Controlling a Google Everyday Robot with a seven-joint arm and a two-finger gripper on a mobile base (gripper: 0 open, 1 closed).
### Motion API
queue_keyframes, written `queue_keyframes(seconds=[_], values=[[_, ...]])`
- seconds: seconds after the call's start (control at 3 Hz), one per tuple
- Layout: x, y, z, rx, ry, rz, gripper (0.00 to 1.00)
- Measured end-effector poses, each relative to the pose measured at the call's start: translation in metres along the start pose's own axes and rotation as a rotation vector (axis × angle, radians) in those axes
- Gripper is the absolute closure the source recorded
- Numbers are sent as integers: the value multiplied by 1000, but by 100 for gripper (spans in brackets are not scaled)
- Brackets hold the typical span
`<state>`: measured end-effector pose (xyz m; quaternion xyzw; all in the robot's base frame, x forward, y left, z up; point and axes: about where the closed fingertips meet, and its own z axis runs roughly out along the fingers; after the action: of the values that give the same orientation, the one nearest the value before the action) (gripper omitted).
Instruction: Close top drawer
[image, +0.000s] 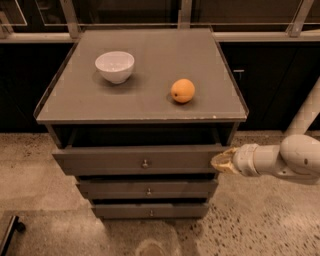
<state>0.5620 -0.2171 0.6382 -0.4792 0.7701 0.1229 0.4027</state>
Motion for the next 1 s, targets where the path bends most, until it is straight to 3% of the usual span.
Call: queue_keyframes(seconds=[0.33,1.0], values=[[0,1,0,0,0,0,100],[4,-18,14,-33,28,11,100]])
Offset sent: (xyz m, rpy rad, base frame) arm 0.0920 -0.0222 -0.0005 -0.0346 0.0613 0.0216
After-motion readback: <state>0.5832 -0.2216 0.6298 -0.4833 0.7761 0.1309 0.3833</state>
